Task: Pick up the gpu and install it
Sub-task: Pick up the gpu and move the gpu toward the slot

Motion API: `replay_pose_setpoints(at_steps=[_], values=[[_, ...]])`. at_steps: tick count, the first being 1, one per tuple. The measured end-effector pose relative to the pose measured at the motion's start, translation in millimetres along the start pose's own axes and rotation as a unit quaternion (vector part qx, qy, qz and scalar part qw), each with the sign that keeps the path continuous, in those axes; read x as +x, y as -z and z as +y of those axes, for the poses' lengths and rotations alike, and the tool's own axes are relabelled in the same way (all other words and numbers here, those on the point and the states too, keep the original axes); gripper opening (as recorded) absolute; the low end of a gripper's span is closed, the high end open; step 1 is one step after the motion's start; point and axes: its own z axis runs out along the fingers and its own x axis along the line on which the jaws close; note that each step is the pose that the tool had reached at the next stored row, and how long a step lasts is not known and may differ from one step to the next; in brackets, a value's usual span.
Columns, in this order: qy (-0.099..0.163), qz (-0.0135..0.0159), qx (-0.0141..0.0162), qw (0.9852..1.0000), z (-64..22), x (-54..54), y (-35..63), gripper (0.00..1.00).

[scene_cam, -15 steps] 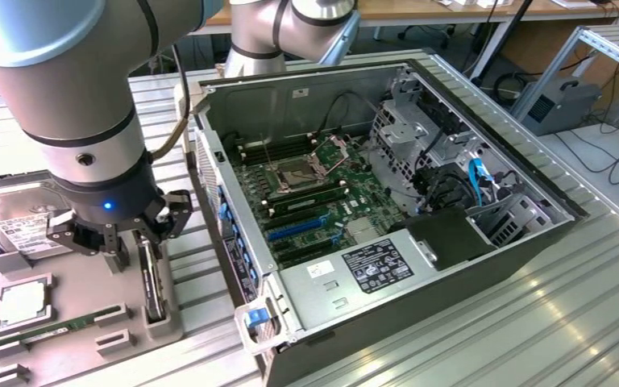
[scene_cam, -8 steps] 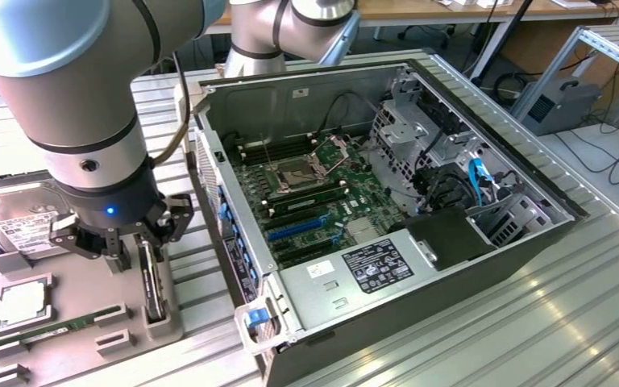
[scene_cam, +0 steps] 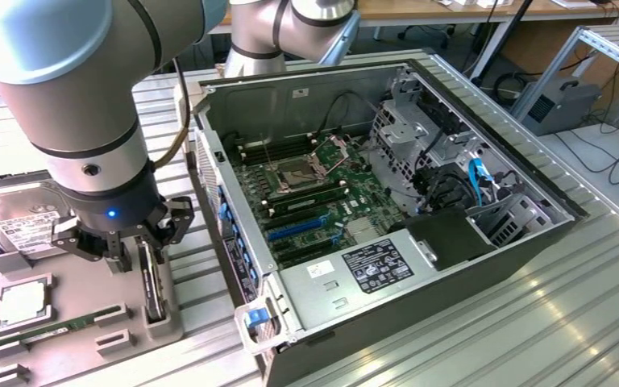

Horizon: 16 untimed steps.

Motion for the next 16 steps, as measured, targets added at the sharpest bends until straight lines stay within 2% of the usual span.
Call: replay_pose_setpoints(at_steps=[5,8,16], values=[[0.000,-0.0002,-0.0003,1.0000,0.0,0.0,-1.0,0.44],[0.000,-0.0001,-0.0002,1.0000,-0.2,0.0,-6.6,0.44],[0.000,-0.0001,-0.0001,1.0000,-0.2,0.1,-8.7,0.44]])
